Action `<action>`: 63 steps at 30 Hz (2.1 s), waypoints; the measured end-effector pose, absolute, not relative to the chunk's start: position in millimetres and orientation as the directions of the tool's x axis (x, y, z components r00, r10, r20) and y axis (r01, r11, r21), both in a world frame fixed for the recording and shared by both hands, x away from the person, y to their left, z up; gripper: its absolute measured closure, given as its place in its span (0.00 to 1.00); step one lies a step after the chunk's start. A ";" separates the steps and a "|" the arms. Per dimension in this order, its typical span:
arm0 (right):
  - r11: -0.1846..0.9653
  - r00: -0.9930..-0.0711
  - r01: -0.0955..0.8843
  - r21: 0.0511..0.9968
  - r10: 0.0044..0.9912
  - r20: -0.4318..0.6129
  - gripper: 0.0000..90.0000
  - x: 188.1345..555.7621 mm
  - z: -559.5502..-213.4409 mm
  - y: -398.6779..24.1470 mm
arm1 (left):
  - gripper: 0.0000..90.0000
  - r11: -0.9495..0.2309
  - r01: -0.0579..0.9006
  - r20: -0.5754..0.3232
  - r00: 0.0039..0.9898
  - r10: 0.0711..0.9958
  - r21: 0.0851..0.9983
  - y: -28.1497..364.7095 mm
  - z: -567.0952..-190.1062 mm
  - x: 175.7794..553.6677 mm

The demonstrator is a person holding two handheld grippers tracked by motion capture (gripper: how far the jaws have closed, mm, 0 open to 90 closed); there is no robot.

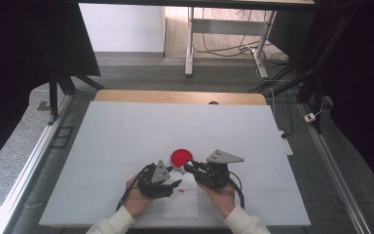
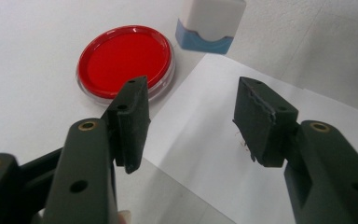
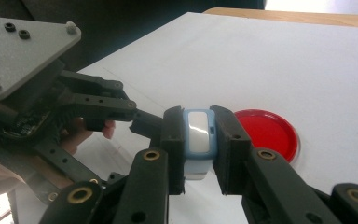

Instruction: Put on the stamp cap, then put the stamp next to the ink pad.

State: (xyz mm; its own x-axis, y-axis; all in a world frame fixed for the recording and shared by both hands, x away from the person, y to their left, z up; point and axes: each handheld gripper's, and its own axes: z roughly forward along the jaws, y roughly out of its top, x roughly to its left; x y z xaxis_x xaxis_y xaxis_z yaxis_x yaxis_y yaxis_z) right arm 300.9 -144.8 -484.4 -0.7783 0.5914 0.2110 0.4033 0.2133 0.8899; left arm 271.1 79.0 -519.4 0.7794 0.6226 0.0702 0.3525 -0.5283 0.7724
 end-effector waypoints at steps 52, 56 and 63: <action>0.365 -0.763 0.348 0.864 0.645 0.035 0.83 336.7 -475.5 -175.1 | 0.37 -0.383 0.497 -0.050 0.658 0.751 0.779 201.5 -518.9 236.6; 0.377 -0.758 0.346 0.859 0.652 0.019 0.83 342.4 -478.3 -175.9 | 0.37 -0.380 0.507 -0.060 0.655 0.753 0.774 201.2 -519.9 237.7; 0.391 -0.745 0.364 0.846 0.667 0.013 0.83 354.5 -484.2 -173.6 | 0.36 -0.377 0.512 -0.065 0.653 0.754 0.772 202.0 -521.1 239.0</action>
State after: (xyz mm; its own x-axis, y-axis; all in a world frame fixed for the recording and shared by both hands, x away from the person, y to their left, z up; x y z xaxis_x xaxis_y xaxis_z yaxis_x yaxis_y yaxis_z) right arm 354.5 -173.6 -484.2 -0.7453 0.6666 0.0129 0.3640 0.3906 0.8456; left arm 239.0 202.0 -521.1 0.6532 0.7544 -0.0647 0.5119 -0.3771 0.7719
